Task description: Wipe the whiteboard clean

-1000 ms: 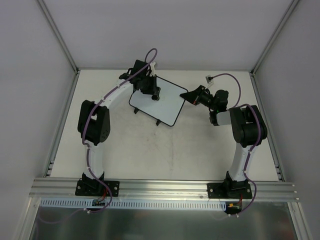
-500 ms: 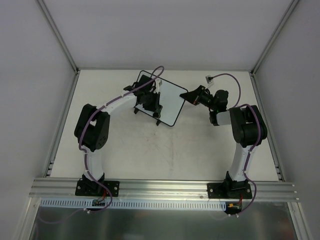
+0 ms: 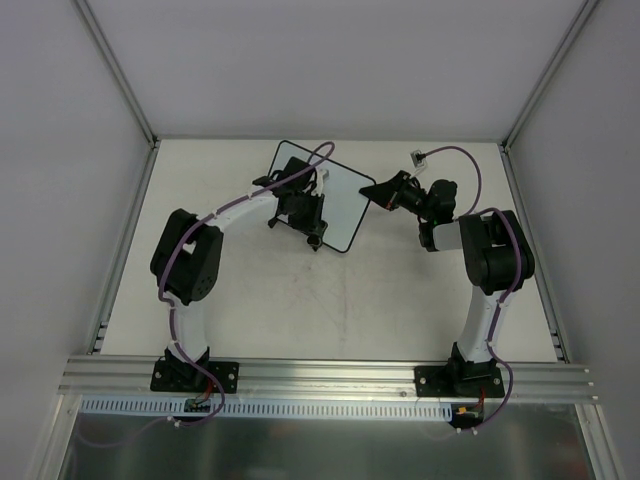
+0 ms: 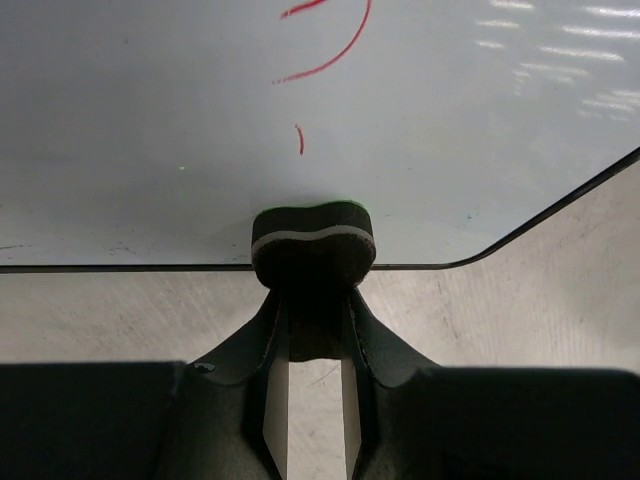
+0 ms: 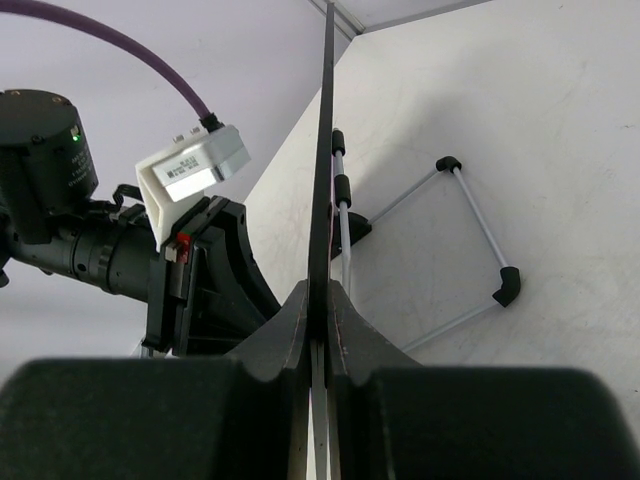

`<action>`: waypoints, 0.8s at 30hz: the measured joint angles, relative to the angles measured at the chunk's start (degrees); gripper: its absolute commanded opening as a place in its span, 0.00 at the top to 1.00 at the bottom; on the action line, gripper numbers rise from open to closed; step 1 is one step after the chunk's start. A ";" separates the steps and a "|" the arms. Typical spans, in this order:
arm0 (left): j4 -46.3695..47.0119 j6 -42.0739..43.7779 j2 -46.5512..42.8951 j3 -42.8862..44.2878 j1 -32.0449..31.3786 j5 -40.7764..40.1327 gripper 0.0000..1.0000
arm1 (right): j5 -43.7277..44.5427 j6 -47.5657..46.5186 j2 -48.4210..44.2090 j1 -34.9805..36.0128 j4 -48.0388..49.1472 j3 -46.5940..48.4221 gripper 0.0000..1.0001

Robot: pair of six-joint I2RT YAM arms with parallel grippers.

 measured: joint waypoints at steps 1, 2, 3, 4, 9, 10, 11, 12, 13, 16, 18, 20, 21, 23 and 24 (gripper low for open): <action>-0.46 0.02 0.13 0.98 0.15 0.00 1.00 | 0.00 0.04 0.00 0.00 0.02 0.00 1.00; -0.76 0.04 0.33 2.10 0.20 0.02 1.00 | 0.00 0.04 -0.02 0.00 0.02 0.00 1.00; -0.81 0.11 0.61 3.52 0.48 0.04 1.00 | 0.00 0.09 -0.02 0.00 0.02 0.00 1.00; -0.92 0.22 0.98 5.11 0.61 0.04 1.00 | -0.02 0.13 -0.02 0.00 0.00 0.00 1.00; -0.81 0.44 3.58 12.96 1.57 0.07 1.00 | 0.00 0.31 -0.02 0.07 -0.02 0.00 1.00; -0.87 0.44 4.09 14.14 1.66 0.04 1.00 | 0.07 0.39 -0.02 0.07 -0.11 0.00 1.00; -0.96 0.46 4.61 15.10 1.84 0.04 1.00 | 0.13 0.46 -0.02 0.07 -0.17 0.00 1.00; -1.14 0.46 5.05 15.96 2.03 0.04 1.00 | 0.24 0.50 -0.02 0.07 -0.22 0.00 1.00; -1.36 0.46 5.49 16.59 2.10 0.04 1.00 | 0.35 0.57 -0.02 0.07 -0.26 0.00 1.00; -2.99 0.61 6.86 18.95 2.56 0.28 1.00 | 0.85 0.94 -0.02 0.04 -0.66 0.00 1.00; -3.89 0.92 7.58 20.35 2.80 0.57 1.00 | 0.96 1.01 -0.02 0.04 -0.70 0.00 1.00; -4.85 1.44 8.00 21.55 3.02 0.57 1.00 | 0.96 1.11 -0.02 0.04 -0.70 0.00 1.00; -5.11 1.68 8.22 22.18 3.15 0.48 1.00 | 0.94 1.11 -0.02 0.07 -0.68 0.00 1.00; -5.40 2.03 8.55 23.02 3.30 0.20 1.00 | 0.94 1.14 -0.02 0.07 -0.68 0.00 1.00; -5.53 2.16 8.57 23.12 3.37 0.15 1.00 | 0.94 1.14 -0.02 0.07 -0.68 0.00 1.00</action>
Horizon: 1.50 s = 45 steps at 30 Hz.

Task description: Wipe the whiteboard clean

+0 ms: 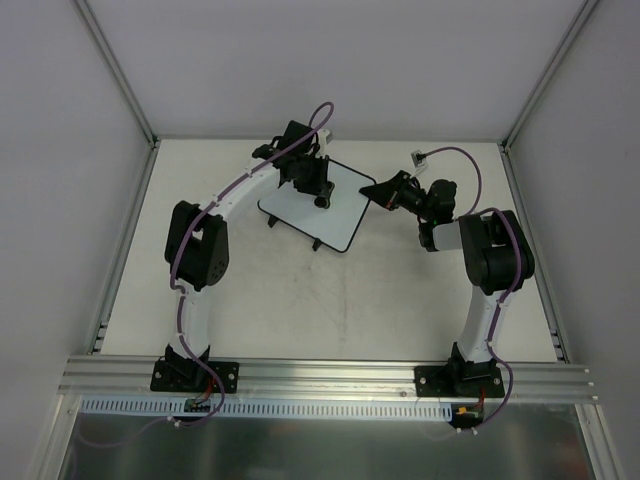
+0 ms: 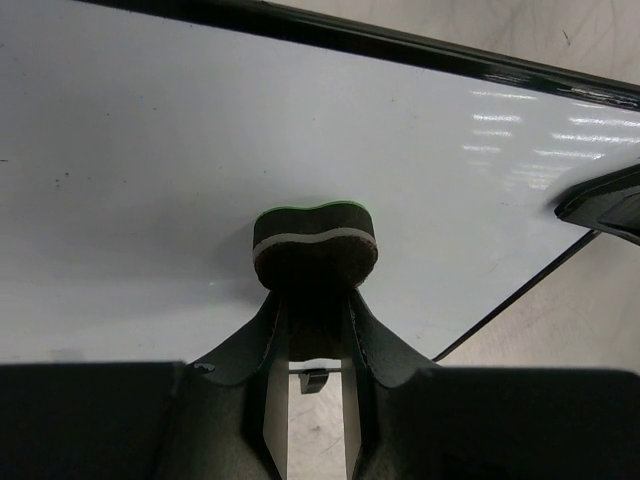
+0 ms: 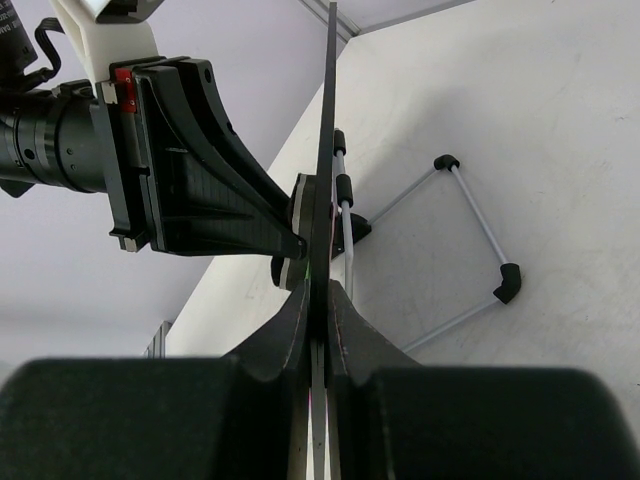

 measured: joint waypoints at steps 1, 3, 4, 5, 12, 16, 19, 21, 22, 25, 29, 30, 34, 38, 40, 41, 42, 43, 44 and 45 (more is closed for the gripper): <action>-0.04 0.20 0.00 0.00 0.04 -0.09 1.00 | 0.00 -0.02 0.00 0.00 0.00 0.00 1.00; -0.04 0.63 0.00 0.00 0.04 -0.15 1.00 | -0.02 0.00 0.00 0.00 0.00 0.00 1.00; -0.04 0.85 0.00 0.00 0.04 -0.15 1.00 | -0.02 0.00 0.00 0.00 0.00 0.00 1.00; -0.04 0.98 0.00 0.00 0.04 -0.15 1.00 | -0.02 0.00 0.00 0.00 0.00 0.00 1.00; 1.60 1.31 -0.50 -2.05 0.02 -0.13 1.00 | 0.02 0.00 0.00 0.00 -0.35 0.00 1.00; 2.82 1.31 -1.77 -4.92 -0.02 -0.20 1.00 | 0.00 0.00 0.00 0.00 -0.37 0.00 1.00; 3.21 1.27 -2.91 -7.72 -0.04 -0.26 1.00 | -0.07 -0.02 0.00 0.00 -0.37 0.00 1.00; 3.45 1.27 -3.72 -9.86 -0.31 -0.42 1.00 | -0.09 -0.04 0.00 0.00 -0.37 0.00 1.00; 3.45 1.29 -4.11 -10.99 -0.46 -0.52 1.00 | -0.11 -0.04 0.00 0.00 -0.37 0.00 1.00; 3.52 1.55 -5.27 -14.43 -1.38 -1.36 1.00 | -0.13 -0.20 0.00 0.00 -0.35 0.00 1.00; 3.87 2.62 -6.97 -19.21 -2.69 -1.88 1.00 | -0.28 -0.37 0.00 0.00 -0.28 0.00 1.00; 3.85 2.73 -7.17 -20.04 -3.02 -1.88 1.00 | -0.37 -0.48 0.00 0.00 -0.17 0.00 1.00; 3.58 2.80 -7.32 -20.92 -3.04 -2.16 1.00 | -0.63 -0.90 0.00 0.00 0.15 0.00 1.00; 2.25 2.86 -7.28 -19.54 -3.02 -2.60 1.00 | -0.63 -0.87 -0.02 0.00 0.22 0.00 1.00; 1.60 2.89 -6.82 -17.38 -2.97 -2.97 1.00 | -0.68 -0.85 -0.07 0.00 0.24 0.00 1.00; 1.51 2.91 -6.45 -16.13 -2.97 -3.08 1.00 | -0.70 -0.85 -0.09 0.00 0.26 0.00 1.00; 1.22 2.95 -5.88 -14.38 -2.91 -3.17 1.00 | -0.70 -0.85 -0.09 0.00 0.24 0.00 1.00; 1.11 3.02 -5.38 -12.70 -2.89 -3.19 1.00 | -0.68 -0.85 -0.09 0.00 0.24 0.00 1.00; 0.79 3.08 -4.76 -10.95 -2.89 -3.26 1.00 | -0.70 -0.81 -0.09 0.00 0.22 0.00 1.00; 0.48 3.15 -4.31 -9.42 -2.89 -3.32 1.00 | -0.70 -0.81 -0.09 0.00 0.24 0.00 1.00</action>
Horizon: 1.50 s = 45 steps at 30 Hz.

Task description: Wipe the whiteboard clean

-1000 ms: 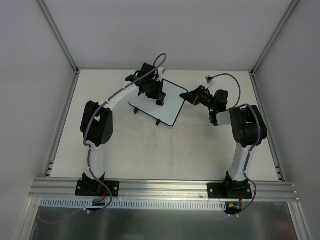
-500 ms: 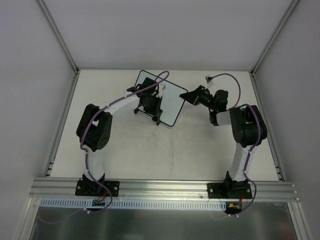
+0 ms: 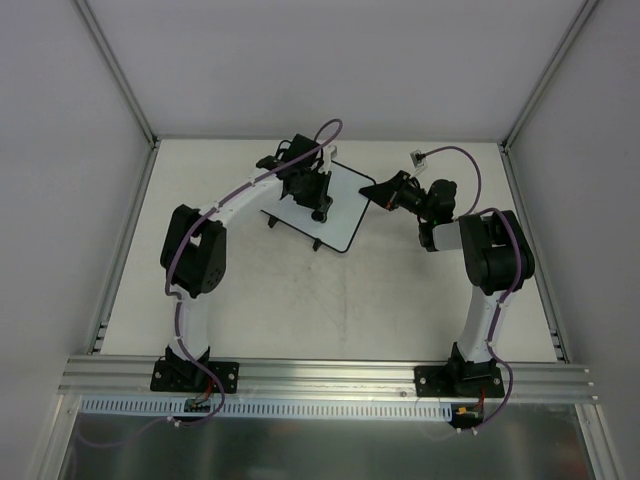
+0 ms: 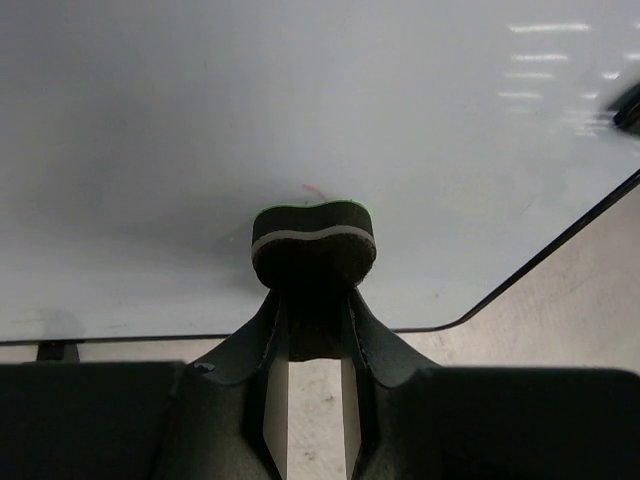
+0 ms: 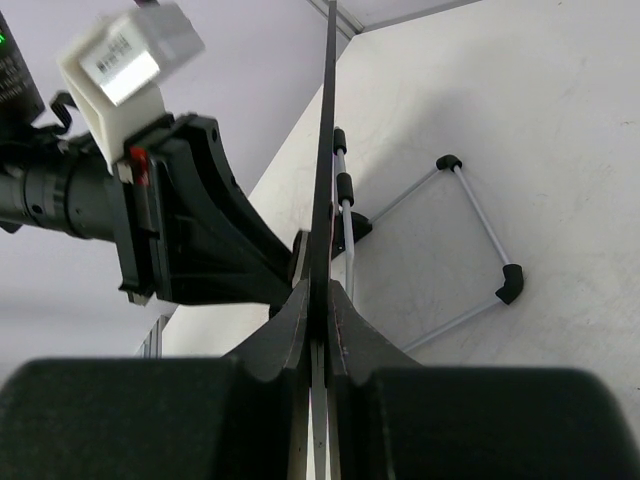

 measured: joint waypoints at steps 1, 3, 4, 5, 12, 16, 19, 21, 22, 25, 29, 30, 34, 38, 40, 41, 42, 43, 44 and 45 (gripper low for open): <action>-0.11 0.15 0.66 1.81 0.02 -0.13 1.00 | 0.02 0.00 0.00 0.00 0.00 0.00 1.00; -0.76 0.59 1.95 5.22 0.02 -0.76 1.00 | 0.02 0.04 0.00 0.00 -0.02 0.00 1.00; -1.05 0.79 2.62 6.84 0.02 -1.25 1.00 | 0.04 0.09 0.00 0.00 -0.02 0.00 1.00; -1.40 0.96 3.23 8.20 0.02 -1.53 1.00 | 0.13 0.15 0.00 0.00 -0.13 0.00 1.00; -3.26 1.62 5.27 12.55 0.42 -2.12 1.00 | 0.24 0.46 0.00 0.00 -0.24 0.00 1.00; -2.99 2.03 5.22 12.11 0.39 -2.54 1.00 | 0.24 0.48 0.00 0.00 -0.24 0.00 1.00; -1.86 1.99 4.33 9.81 0.39 -2.58 1.00 | 0.28 0.52 0.00 0.00 -0.50 0.00 1.00; -0.92 1.75 3.04 6.86 0.35 -2.60 1.00 | 0.24 0.52 0.00 0.00 -0.50 0.00 1.00; -0.85 1.55 2.38 5.16 0.33 -2.69 1.00 | 0.17 0.52 0.00 0.00 -0.50 0.00 1.00; -0.76 0.92 0.94 0.59 0.20 -3.04 1.00 | 0.17 0.50 0.00 0.00 -0.50 0.00 1.00; -0.59 0.46 -0.55 -4.46 -0.15 -3.50 1.00 | 0.13 0.33 0.00 0.00 -0.50 0.00 1.00; -0.22 0.42 -1.03 -5.68 -0.15 -3.56 1.00 | 0.11 0.28 0.00 0.00 -0.48 0.00 1.00; -0.02 -0.15 -2.51 -9.75 -0.44 -4.42 1.00 | -0.17 0.11 0.00 0.00 -0.15 0.00 1.00; 0.07 -0.35 -2.71 -11.30 -0.48 -4.68 1.00 | -0.31 -0.11 0.00 0.00 -0.11 0.00 1.00; 0.13 -0.42 -2.89 -11.93 -0.48 -5.07 1.00 | -0.35 -0.13 0.00 0.00 -0.09 0.00 1.00; 0.17 -0.44 -2.95 -12.24 -0.44 -5.40 1.00 | -0.35 -0.15 0.00 0.00 -0.09 0.00 1.00; 0.20 -0.50 -2.99 -12.48 -0.37 -5.53 1.00 | -0.37 -0.15 0.00 0.00 -0.07 0.00 1.00; 0.26 -0.55 -2.99 -12.70 -0.33 -5.57 1.00 | -0.39 -0.17 0.00 0.00 -0.04 0.00 1.00; 0.39 -0.57 -2.99 -12.87 0.00 -5.53 1.00 | -0.42 -0.26 0.00 0.00 -0.04 0.00 1.00; 0.50 -0.59 -2.99 -13.05 0.17 -5.29 1.00 | -0.46 -0.33 0.00 0.00 0.00 0.00 1.00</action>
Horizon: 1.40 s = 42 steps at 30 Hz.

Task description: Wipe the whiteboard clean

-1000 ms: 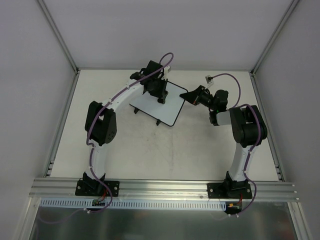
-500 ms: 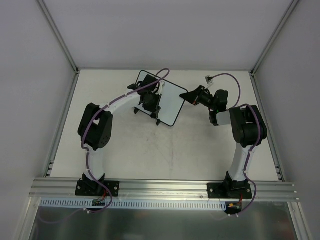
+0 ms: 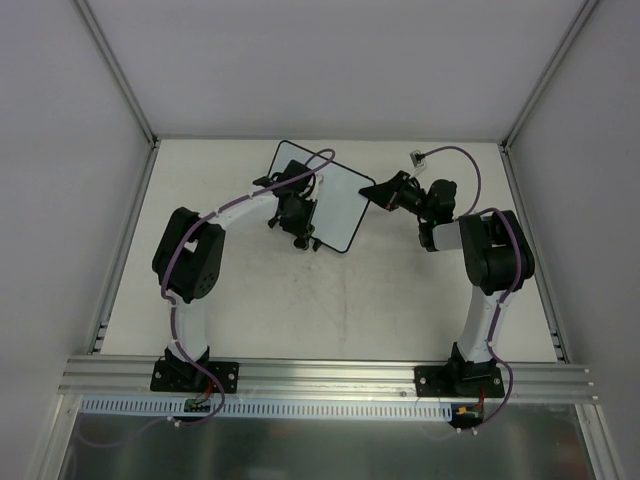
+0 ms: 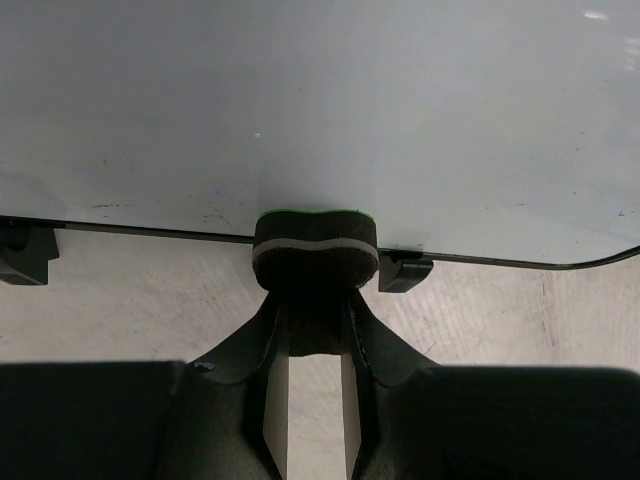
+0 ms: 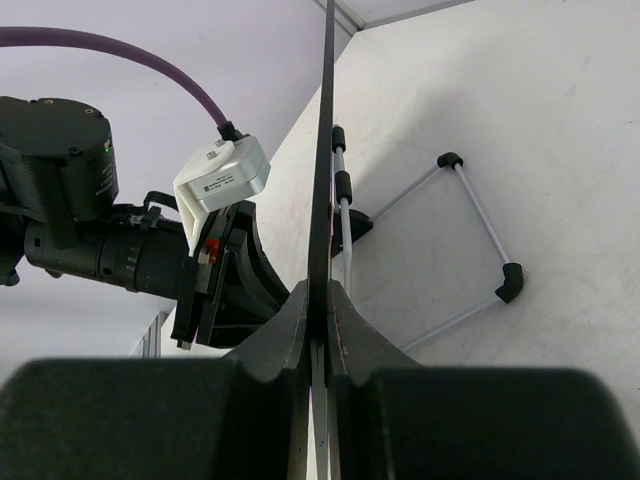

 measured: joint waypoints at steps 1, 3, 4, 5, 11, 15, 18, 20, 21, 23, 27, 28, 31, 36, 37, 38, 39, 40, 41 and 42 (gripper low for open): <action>0.02 -0.04 0.00 -0.13 0.35 0.33 1.00 | 0.00 -0.02 0.00 0.00 0.04 0.00 1.00; 0.09 -0.15 0.00 -0.39 1.38 1.16 1.00 | 0.00 -0.04 0.00 0.00 0.09 0.00 1.00; 0.15 -0.24 0.00 -0.63 2.16 1.46 1.00 | 0.00 -0.04 0.00 0.00 0.09 0.00 1.00; 0.22 -0.31 0.00 -0.83 2.75 1.57 1.00 | 0.00 -0.04 0.00 0.00 0.09 0.00 1.00; 0.55 -0.44 0.00 -1.22 7.34 2.54 1.00 | -0.02 0.00 0.00 0.00 0.15 0.00 1.00; 0.70 -0.44 0.44 -0.59 9.29 2.62 1.00 | -0.02 0.02 -0.02 0.00 0.17 0.00 1.00; 0.31 -0.44 1.57 0.94 10.05 2.93 1.00 | 0.17 0.00 -0.07 0.00 0.24 0.00 1.00; 0.15 -0.46 1.84 1.29 10.47 3.13 1.00 | 0.20 -0.02 -0.11 0.00 0.22 0.00 1.00; 0.13 -0.46 1.84 1.29 10.69 3.41 1.00 | 0.20 -0.02 -0.15 0.00 0.20 0.00 1.00; 0.17 -0.59 1.84 1.36 11.21 3.80 1.00 | 0.17 -0.02 -0.24 0.00 0.13 0.00 1.00; 0.39 -1.18 1.84 1.36 12.48 4.04 1.00 | 0.17 -0.02 -0.31 0.00 0.00 0.00 1.00; 0.44 -1.29 1.84 1.36 12.61 4.15 1.00 | 0.17 0.00 -0.31 0.00 0.00 0.00 1.00; 0.52 -1.31 1.84 1.38 12.74 4.92 1.00 | 0.15 0.00 -0.31 0.00 0.02 0.00 1.00; 0.50 -1.29 1.84 1.38 12.04 4.90 1.00 | 0.15 0.00 -0.31 -0.02 0.02 0.00 1.00; 0.50 -1.31 1.84 1.36 11.78 4.63 1.00 | 0.11 0.00 -0.31 -0.09 0.02 0.00 1.00; 0.52 -1.36 1.84 1.36 11.43 4.28 1.00 | 0.07 0.00 -0.31 -0.13 0.02 0.00 1.00; 0.55 -1.44 1.84 1.36 11.23 4.15 1.00 | 0.07 0.00 -0.31 -0.13 0.02 0.00 1.00; 0.57 -1.51 1.84 1.36 10.91 3.98 1.00 | 0.07 0.00 -0.31 -0.13 0.02 0.00 1.00; 0.57 -1.55 1.84 1.36 10.51 3.85 1.00 | 0.02 0.00 -0.33 -0.13 0.04 0.00 1.00; 0.57 -1.60 1.84 1.33 9.88 3.61 1.00 | 0.02 -0.02 -0.33 -0.13 0.04 0.00 1.00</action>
